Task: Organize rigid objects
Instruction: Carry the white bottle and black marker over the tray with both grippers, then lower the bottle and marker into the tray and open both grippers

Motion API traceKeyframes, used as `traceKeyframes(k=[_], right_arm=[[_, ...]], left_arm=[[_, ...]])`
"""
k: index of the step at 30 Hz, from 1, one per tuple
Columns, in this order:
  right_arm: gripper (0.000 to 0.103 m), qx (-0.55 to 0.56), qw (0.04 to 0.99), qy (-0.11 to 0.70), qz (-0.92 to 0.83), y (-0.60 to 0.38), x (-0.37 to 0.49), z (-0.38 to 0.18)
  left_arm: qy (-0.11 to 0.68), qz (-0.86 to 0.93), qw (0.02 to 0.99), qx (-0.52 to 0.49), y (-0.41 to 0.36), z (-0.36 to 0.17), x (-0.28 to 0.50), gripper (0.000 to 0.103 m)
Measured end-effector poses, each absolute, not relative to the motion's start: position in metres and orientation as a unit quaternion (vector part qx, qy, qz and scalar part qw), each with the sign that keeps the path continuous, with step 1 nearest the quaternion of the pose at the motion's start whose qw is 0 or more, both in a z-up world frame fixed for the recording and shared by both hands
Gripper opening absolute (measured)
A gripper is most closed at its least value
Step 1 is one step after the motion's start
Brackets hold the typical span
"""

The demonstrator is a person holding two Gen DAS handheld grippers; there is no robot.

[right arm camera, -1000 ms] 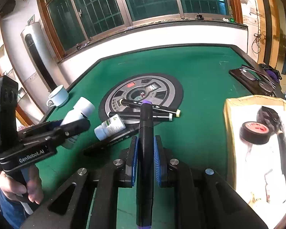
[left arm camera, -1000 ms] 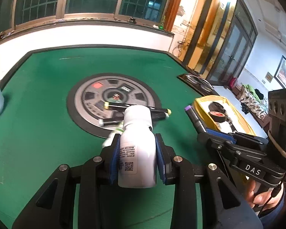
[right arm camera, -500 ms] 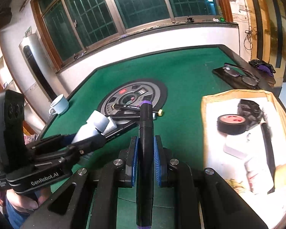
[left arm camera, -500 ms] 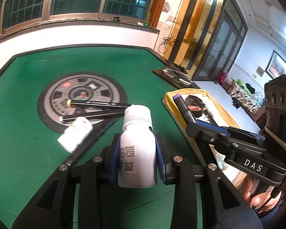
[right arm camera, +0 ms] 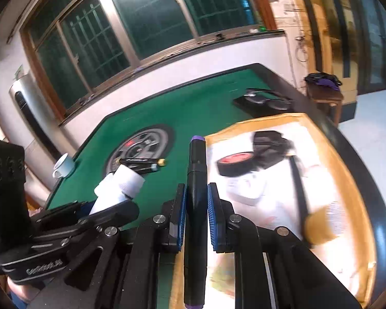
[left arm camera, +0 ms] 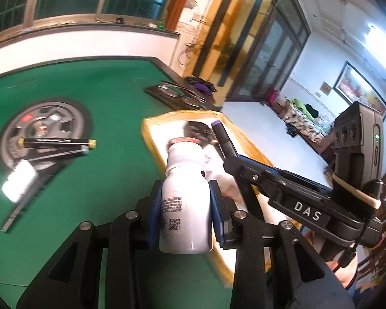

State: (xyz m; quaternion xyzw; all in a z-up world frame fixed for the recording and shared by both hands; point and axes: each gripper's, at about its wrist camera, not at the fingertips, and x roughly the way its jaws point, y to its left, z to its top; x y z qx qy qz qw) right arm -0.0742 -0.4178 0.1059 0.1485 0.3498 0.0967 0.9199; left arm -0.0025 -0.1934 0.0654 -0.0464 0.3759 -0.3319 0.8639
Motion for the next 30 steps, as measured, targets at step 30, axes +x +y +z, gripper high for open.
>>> traceKeyframes(k=[30], right_arm=[[0.014, 0.124, 0.918, 0.377, 0.005, -0.479, -0.091, 0.076]], left_arm=[[0.416, -0.293, 0.861, -0.021, -0.265, 0.025, -0.005, 0.031]])
